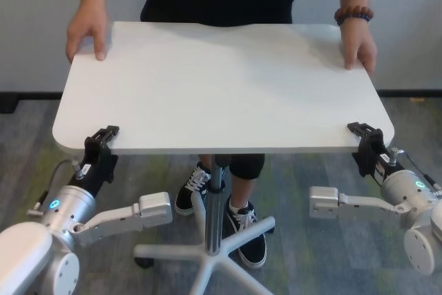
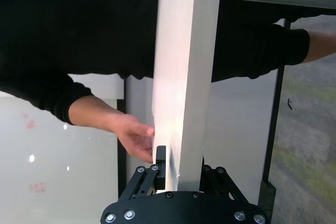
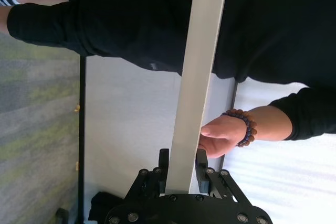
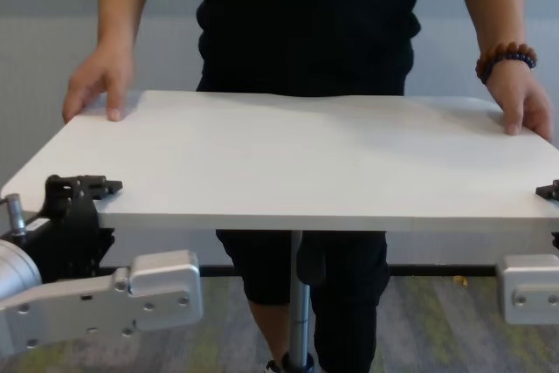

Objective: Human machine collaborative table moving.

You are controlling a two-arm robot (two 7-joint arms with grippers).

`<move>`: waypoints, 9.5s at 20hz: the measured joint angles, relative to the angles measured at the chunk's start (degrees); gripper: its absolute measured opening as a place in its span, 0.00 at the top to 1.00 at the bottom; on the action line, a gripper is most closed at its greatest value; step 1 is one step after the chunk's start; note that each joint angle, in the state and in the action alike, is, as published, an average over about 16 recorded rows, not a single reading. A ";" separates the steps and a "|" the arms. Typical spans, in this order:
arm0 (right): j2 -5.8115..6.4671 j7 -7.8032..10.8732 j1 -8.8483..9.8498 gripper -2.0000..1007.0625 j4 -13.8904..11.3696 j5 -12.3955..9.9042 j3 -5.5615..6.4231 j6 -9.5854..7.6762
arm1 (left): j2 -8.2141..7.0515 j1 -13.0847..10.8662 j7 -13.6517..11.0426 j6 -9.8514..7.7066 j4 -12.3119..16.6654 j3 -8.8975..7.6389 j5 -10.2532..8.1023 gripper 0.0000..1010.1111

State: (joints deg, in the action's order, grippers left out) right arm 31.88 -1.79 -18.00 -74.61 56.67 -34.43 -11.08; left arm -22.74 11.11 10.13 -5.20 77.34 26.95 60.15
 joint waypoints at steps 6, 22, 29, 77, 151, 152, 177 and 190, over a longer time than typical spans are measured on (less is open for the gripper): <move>-1.89 -0.63 -3.28 0.72 5.65 0.75 0.02 2.92 | 2.30 4.17 1.21 0.52 -5.48 1.41 0.54 0.70; -8.57 -5.88 -15.47 0.71 28.91 2.13 -1.61 13.45 | 11.73 20.06 8.60 4.70 -30.04 5.89 1.44 0.70; -12.72 -10.94 -22.28 0.71 43.77 2.82 -3.26 18.85 | 17.21 27.67 13.67 7.10 -45.45 7.47 2.22 0.70; -20.71 -20.67 -32.79 0.71 68.67 8.80 -2.33 26.01 | 20.24 31.40 17.02 8.60 -53.77 8.12 2.81 0.70; -20.43 -20.18 -32.34 0.00 67.57 9.11 -1.89 25.84 | 20.00 31.14 16.89 8.46 -53.13 8.12 2.80 0.01; -20.36 -19.90 -32.12 0.00 67.15 9.38 -1.54 25.85 | 19.85 30.95 16.71 8.41 -52.70 8.14 2.80 0.01; -12.08 -0.32 -8.51 0.00 24.29 12.25 11.86 23.09 | 6.51 13.65 0.64 2.32 -17.39 6.64 -1.94 0.01; -9.73 3.45 0.54 0.00 8.42 6.75 14.22 21.41 | 2.14 6.97 -6.02 4.03 -5.32 1.47 -10.21 0.01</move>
State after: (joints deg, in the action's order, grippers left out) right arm 22.15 1.66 -17.46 -66.19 63.42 -20.21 10.33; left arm -20.60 18.08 4.11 -1.16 72.02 28.42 49.94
